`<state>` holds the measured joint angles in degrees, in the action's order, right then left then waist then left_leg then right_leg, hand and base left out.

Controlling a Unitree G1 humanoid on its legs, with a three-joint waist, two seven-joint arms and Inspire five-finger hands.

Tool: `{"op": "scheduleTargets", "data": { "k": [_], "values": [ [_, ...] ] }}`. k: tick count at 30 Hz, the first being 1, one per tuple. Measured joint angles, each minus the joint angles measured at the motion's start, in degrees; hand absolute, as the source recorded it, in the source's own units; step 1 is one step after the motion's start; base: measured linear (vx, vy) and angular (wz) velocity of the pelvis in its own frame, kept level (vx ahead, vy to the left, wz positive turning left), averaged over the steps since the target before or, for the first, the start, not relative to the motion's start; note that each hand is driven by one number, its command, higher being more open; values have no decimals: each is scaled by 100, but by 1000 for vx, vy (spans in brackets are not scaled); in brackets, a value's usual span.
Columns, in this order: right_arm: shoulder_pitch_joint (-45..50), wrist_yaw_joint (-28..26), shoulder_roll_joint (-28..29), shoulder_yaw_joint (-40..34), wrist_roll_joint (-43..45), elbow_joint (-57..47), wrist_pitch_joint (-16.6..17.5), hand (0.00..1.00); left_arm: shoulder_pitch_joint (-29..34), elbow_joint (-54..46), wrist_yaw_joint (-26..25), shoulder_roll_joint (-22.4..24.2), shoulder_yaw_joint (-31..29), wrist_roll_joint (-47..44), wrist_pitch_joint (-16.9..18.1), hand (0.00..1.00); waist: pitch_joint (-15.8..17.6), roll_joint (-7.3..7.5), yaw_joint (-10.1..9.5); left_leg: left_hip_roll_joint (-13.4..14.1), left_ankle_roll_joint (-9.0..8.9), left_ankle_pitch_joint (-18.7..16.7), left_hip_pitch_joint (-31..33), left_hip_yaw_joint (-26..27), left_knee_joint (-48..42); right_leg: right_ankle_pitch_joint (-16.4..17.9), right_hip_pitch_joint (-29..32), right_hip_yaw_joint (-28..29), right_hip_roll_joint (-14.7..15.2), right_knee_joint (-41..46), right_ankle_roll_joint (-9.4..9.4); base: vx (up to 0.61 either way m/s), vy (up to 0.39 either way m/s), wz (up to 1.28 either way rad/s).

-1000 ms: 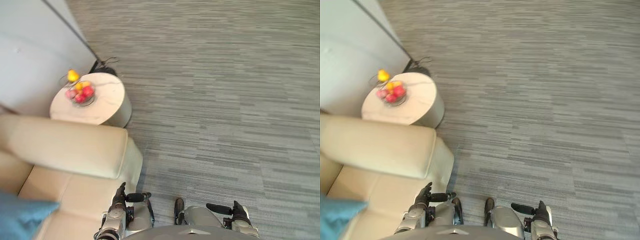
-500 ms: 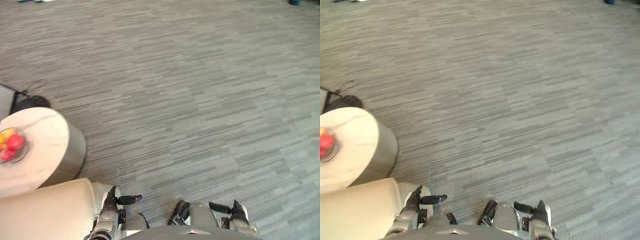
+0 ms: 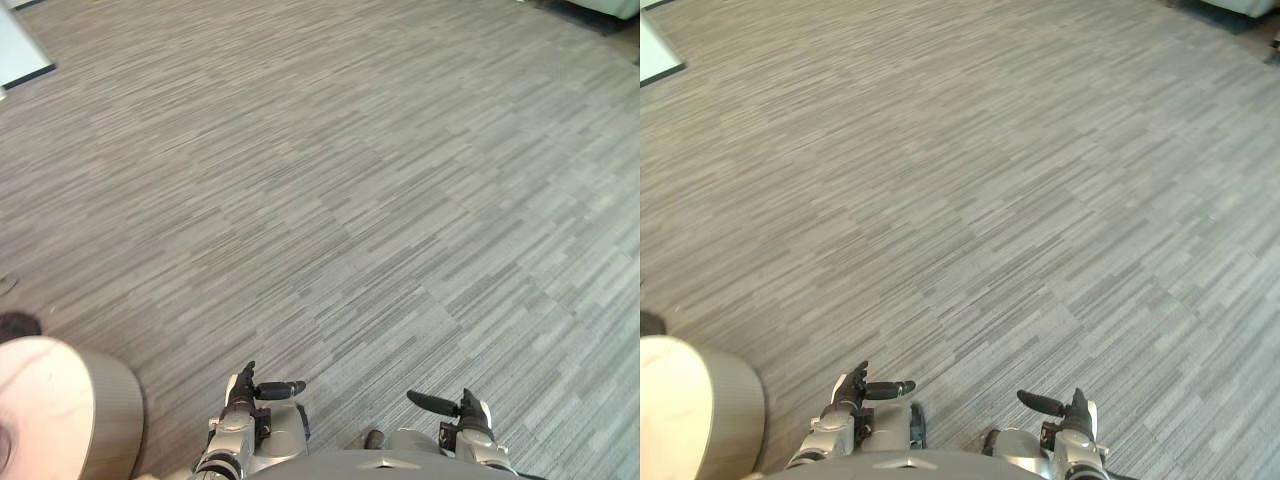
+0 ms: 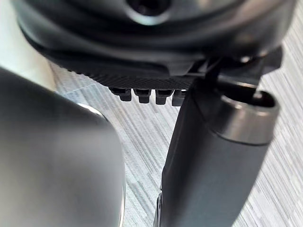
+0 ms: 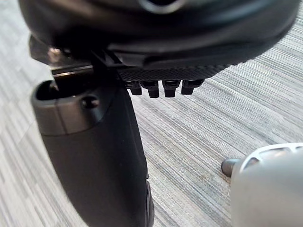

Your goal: Pick up cushions and gather them together orderly.

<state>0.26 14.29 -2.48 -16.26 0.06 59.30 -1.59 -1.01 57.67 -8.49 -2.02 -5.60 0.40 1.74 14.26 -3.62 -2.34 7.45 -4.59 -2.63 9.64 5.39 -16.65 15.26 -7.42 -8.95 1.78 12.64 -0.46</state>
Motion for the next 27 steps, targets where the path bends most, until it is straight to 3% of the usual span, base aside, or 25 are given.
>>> {"op": "scheduleTargets", "data": {
  "k": [1,3,5,8,9,10,12,14,15,16,17,19,20,21,22,23,24,26,27],
  "values": [
    [15,5,36,-1,4,-26,0,100,-8,3,3,-5,-3,16,0,100,-13,88,-2,-30,3,-51,-51,98,-19,17,-11,103,46,-2,32,213,154,-82],
    [119,9,169,-56,0,-86,-10,100,-47,-12,25,-121,12,19,21,100,-109,369,-9,-168,112,-542,-23,371,-365,168,7,325,331,7,249,310,161,-52],
    [144,1,194,-56,-9,-40,-18,100,-8,35,16,-143,-1,11,-14,100,-169,428,-26,-176,148,-937,-123,674,-607,322,86,484,474,336,450,362,166,-77],
    [9,-43,133,-64,-21,-1,-46,100,81,88,-31,-160,114,13,-70,100,-220,372,-20,-263,254,-1250,-714,1297,-427,329,1079,376,970,2583,841,306,122,-96],
    [-126,-72,87,-58,-37,13,-48,100,74,176,-37,-262,454,14,-105,100,-208,365,128,-343,331,-1308,-1154,1331,-221,354,1481,-292,1442,3717,801,633,100,-79],
    [-196,-128,18,-28,-99,11,-45,100,44,217,-40,-256,534,13,-103,100,-167,192,140,-234,330,-1307,-1605,1329,137,565,1695,-948,1518,3904,423,591,16,-58],
    [-229,-147,-55,-27,-138,-34,42,100,54,225,-46,-251,536,15,-102,100,-143,71,157,-15,284,-1278,-1967,1529,423,664,2116,-1468,1408,3598,245,495,-107,-48],
    [-312,-145,-90,-36,-126,-116,56,100,57,248,-66,-279,533,17,-102,100,-132,71,213,109,276,-1274,-2156,1652,566,577,2602,-1656,1324,3099,226,415,-163,-35],
    [-378,-138,-96,-22,-132,-110,54,100,80,296,-70,-330,542,23,-100,100,-134,199,241,106,118,-1218,-2341,1807,672,-94,2863,-1647,1173,2172,108,517,-263,-23],
    [-374,-146,-127,-53,-108,-81,60,100,42,437,-63,-274,542,12,-106,100,-79,98,286,233,-84,-1211,-2502,1845,724,-543,2766,-1647,1005,2139,-400,523,-275,-37],
    [-407,-128,-203,-53,-126,-62,63,100,19,451,-60,-211,532,20,-106,100,-87,-1,244,335,-116,-1167,-2514,1880,719,-524,2774,-1634,880,2134,-432,630,-372,-43],
    [-459,-114,-351,-78,-229,13,52,100,-67,436,-2,-15,543,70,-68,100,-63,-52,304,429,-209,-587,-2451,1873,515,-240,2690,-1617,745,2104,-517,531,-374,-27],
    [-361,-114,-373,-169,-228,148,11,100,-79,429,40,49,599,181,-58,100,-57,-79,335,659,-309,-249,-2268,1796,-208,-138,2325,-1676,615,1798,-524,440,-326,5],
    [-297,-108,-365,-170,-224,183,-3,100,-80,397,44,48,630,208,-54,100,-50,-84,352,791,-286,-83,-2111,1696,-707,-100,2126,-1682,525,1643,-499,420,-307,1],
    [-194,-108,-352,-155,-218,189,-25,100,-80,321,42,29,637,245,-53,100,-23,-92,340,1091,-250,139,-1682,1466,-1893,-70,1739,-1677,378,1298,-494,467,-292,-22],
    [-148,-88,-349,-155,-217,188,-17,100,-68,228,42,-14,607,252,-52,100,38,-115,324,1431,-167,-148,-1080,1373,-3587,-51,1283,-1603,187,960,-510,454,-254,-29],
    [-142,-77,-342,-154,-217,188,-18,100,-65,188,37,-34,564,256,-47,100,76,-108,312,1497,-132,-308,-887,1364,-4037,-39,1088,-1569,139,838,-513,406,-174,-32],
    [-74,-37,-319,-151,-214,257,-16,100,-61,4,14,-69,461,258,29,100,121,-32,299,1402,-41,-727,-242,1488,-4357,-21,455,-1475,71,339,-497,293,-98,-24],
    [-73,-29,-323,-151,-213,303,-27,100,-60,-95,13,-80,461,258,62,100,134,-11,282,1284,14,-864,55,1575,-4018,-13,219,-1439,64,139,-449,226,-70,-20]
  ]
}}
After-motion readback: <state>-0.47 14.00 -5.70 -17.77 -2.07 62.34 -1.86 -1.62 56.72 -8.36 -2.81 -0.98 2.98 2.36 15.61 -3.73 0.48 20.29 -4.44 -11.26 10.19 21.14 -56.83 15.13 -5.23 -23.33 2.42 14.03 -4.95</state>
